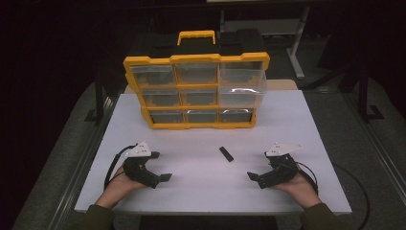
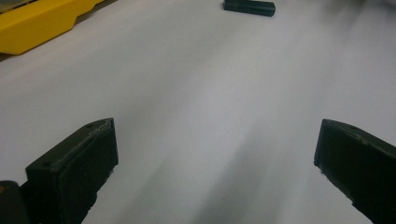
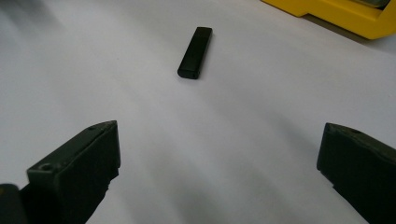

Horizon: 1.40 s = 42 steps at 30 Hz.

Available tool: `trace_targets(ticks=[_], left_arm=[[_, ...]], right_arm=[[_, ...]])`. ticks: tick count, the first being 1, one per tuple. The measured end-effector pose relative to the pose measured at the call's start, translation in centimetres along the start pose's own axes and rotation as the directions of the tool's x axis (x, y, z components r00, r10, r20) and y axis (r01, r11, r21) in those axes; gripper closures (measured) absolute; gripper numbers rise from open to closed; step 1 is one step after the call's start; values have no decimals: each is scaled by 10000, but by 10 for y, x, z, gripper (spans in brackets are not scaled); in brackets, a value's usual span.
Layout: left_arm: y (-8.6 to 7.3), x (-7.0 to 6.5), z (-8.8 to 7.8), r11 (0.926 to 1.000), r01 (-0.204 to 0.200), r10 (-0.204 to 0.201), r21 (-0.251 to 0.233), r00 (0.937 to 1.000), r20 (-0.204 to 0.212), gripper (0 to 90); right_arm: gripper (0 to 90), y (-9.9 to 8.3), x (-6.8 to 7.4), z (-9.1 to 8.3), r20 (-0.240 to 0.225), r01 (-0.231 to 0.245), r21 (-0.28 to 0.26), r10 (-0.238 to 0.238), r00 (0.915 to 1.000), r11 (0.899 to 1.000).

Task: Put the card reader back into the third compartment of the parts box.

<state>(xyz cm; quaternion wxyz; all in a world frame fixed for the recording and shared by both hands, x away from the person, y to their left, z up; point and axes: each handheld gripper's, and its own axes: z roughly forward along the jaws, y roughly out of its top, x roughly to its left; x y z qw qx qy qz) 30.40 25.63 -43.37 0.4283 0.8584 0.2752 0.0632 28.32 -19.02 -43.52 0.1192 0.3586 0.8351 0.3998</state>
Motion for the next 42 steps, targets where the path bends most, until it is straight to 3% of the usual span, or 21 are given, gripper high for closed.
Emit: trace_targets(ticks=[42], left_arm=[[25,0,19,9979,300,-286,-574,9993,258,0]], right_arm=[[0,2,-1,-3,-224,-226,-346,218,9995,9991]])
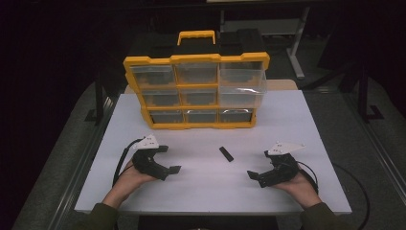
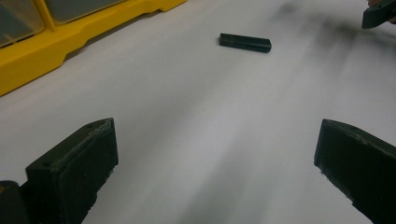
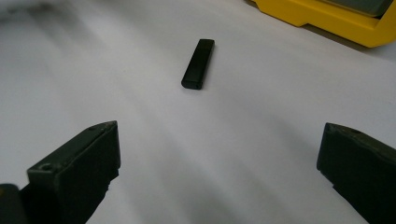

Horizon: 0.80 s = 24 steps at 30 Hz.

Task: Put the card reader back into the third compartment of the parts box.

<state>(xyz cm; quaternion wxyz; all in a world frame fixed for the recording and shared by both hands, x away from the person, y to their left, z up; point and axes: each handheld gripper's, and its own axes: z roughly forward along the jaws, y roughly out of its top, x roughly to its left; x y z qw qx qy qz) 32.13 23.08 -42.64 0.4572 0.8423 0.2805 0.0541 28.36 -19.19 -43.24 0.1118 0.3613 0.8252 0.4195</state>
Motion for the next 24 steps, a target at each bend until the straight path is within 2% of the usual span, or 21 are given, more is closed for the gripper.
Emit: trace_targets(ticks=[24], left_arm=[[22,-4,21,9997,-175,179,-175,9995,242,0]], right_arm=[[0,-1,0,-1,-41,21,-25,-21,10000,10000]])
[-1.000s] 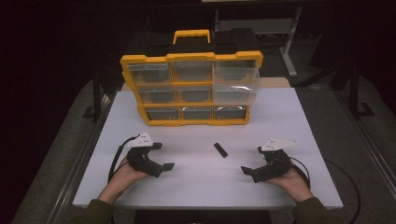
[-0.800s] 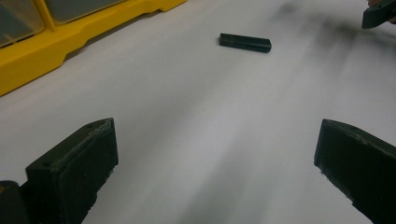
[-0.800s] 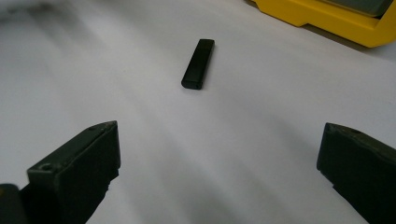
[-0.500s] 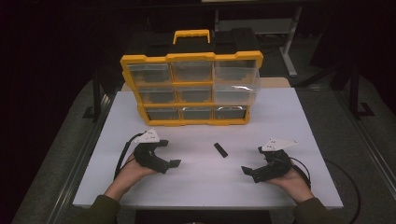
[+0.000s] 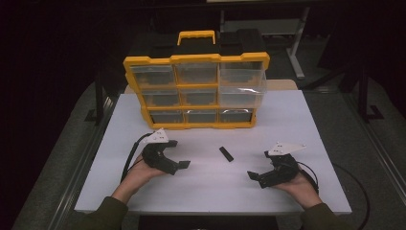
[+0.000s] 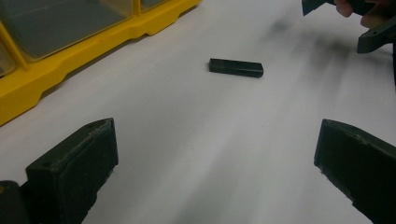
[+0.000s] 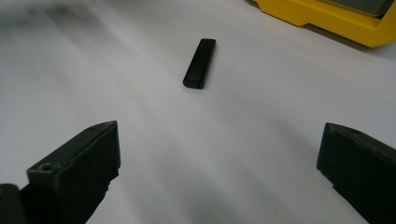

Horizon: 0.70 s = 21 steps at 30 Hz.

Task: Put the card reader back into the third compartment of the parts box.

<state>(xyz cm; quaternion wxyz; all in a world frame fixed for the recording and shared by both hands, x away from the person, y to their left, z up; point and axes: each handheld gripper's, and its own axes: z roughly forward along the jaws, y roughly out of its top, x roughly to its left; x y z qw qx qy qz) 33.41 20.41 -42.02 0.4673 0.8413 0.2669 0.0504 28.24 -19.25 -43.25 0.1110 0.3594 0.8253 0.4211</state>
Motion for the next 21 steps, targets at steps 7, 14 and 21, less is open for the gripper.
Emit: trace_targets(ticks=[7,14,21], left_arm=[[8,-3,8,9999,-72,73,-117,9999,137,0],[16,-6,17,9998,-178,182,-129,9994,304,0],[22,-9,28,9996,-249,254,-112,9987,453,0]], right_arm=[[0,0,0,-1,-6,-59,-32,59,10000,10000],[0,-1,0,-3,-45,-80,-99,79,10000,9999],[0,-1,0,-3,-36,-69,-87,69,10000,9999]])
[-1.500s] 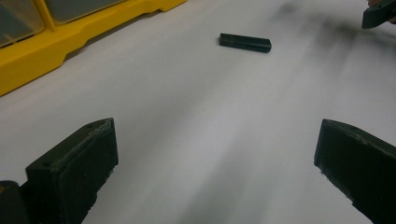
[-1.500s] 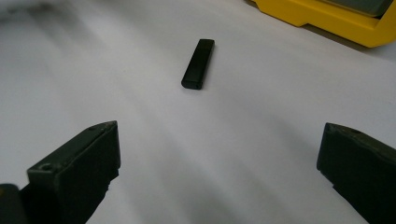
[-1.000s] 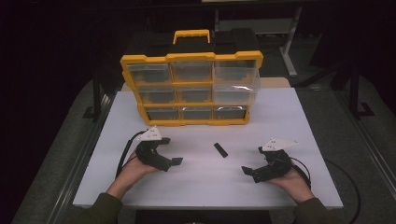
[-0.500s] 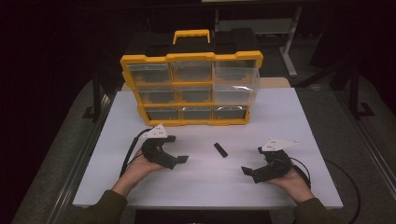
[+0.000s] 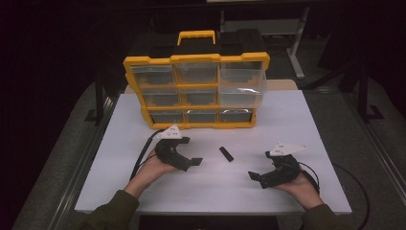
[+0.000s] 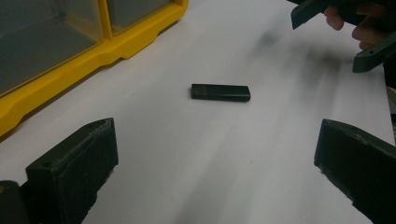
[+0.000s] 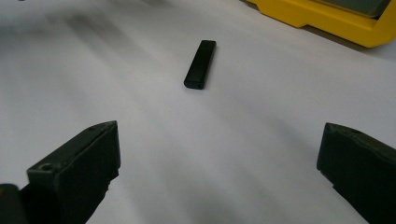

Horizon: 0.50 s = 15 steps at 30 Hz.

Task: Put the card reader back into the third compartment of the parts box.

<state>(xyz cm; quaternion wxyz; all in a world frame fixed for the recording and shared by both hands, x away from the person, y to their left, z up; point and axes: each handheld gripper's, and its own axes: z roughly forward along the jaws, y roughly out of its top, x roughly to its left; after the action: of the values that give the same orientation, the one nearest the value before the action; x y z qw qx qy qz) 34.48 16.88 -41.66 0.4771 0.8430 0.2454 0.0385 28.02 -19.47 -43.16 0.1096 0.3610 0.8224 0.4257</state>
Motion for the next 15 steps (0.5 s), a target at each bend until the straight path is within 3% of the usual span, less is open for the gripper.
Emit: trace_targets(ticks=[15], left_arm=[[13,-4,19,10000,-65,66,-42,9997,243,0]], right_arm=[[0,0,0,0,-37,14,3,-14,10000,10000]])
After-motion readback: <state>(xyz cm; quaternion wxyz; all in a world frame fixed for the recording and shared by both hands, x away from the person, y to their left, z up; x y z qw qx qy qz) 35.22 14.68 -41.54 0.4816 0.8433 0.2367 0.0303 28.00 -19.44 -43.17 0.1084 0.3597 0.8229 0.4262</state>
